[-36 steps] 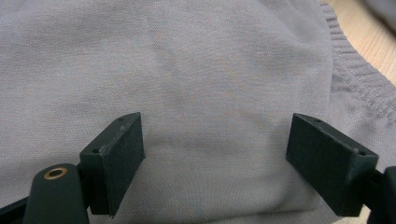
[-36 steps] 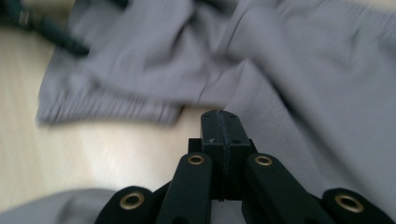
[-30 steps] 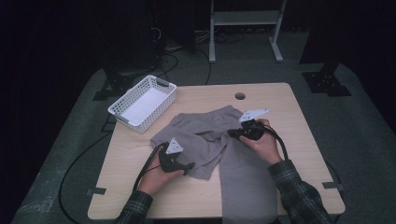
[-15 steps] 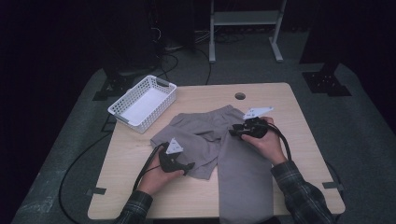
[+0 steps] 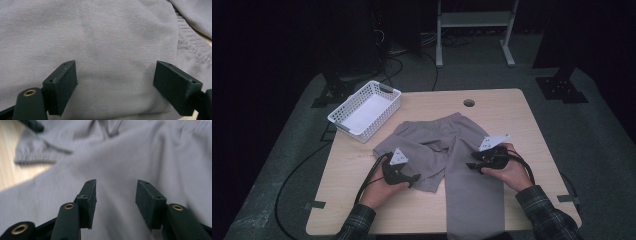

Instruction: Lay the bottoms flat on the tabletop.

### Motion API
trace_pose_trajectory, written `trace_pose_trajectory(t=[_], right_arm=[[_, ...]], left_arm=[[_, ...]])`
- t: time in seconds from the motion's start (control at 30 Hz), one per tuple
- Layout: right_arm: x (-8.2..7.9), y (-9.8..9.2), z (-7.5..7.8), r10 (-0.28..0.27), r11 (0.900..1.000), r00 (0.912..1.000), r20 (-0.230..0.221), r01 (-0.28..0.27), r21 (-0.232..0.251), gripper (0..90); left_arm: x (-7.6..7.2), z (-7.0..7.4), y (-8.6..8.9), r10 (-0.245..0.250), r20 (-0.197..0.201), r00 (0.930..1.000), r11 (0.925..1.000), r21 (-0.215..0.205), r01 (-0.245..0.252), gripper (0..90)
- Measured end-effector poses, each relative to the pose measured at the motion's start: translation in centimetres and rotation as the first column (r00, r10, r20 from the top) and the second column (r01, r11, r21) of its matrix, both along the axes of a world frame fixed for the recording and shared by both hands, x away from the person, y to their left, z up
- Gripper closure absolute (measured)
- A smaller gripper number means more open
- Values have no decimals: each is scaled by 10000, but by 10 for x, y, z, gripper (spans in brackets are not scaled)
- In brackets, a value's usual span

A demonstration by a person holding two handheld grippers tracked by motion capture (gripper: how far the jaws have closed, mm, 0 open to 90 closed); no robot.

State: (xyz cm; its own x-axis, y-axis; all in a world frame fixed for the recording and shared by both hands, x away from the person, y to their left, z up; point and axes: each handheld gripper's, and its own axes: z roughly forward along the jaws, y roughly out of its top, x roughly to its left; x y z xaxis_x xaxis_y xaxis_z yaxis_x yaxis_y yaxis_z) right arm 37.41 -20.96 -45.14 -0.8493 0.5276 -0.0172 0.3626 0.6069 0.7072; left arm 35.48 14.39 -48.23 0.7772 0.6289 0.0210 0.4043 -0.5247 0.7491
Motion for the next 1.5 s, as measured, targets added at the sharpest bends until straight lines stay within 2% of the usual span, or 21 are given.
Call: trace_pose_trajectory(t=[0.3,0.47,0.63,0.73,0.97,1.17,1.23,1.43,1.5], right_arm=[[-1,6,-15,196,9961,9988,-457,-235,-846,545],[-1,4,-17,295,9982,9978,-600,-326,-511,659],[-3,2,-16,335,9981,9955,-891,-379,-478,828],[-5,1,-16,440,9976,9937,-1028,-492,-486,880],[-17,-5,-14,720,9951,9883,-1341,-802,-570,886],[-36,-7,-12,1038,9906,9818,-1589,-1164,-722,888],[-42,-7,-12,1238,9881,9754,-1825,-1382,-681,888],[-57,-9,-11,1707,9803,9619,-2137,-1877,-619,889],[-62,-9,-11,1942,9750,9565,-2176,-2126,-645,889]], left_arm=[[0,0,0,-1,-10,10000,10000,-8,1,177],[0,0,0,-7,-8,10000,10000,-19,7,178],[0,0,0,-9,-5,10000,10000,-16,9,178],[0,0,0,-7,-7,10000,10000,-9,7,178],[0,0,0,-7,-5,10000,10000,-16,7,178],[0,0,0,-8,-5,10000,10000,-4,8,178],[0,0,0,-6,0,10000,10000,-13,6,178],[0,0,0,-7,-2,10000,10000,0,7,178],[0,0,0,-4,0,10000,10000,1,4,178]])
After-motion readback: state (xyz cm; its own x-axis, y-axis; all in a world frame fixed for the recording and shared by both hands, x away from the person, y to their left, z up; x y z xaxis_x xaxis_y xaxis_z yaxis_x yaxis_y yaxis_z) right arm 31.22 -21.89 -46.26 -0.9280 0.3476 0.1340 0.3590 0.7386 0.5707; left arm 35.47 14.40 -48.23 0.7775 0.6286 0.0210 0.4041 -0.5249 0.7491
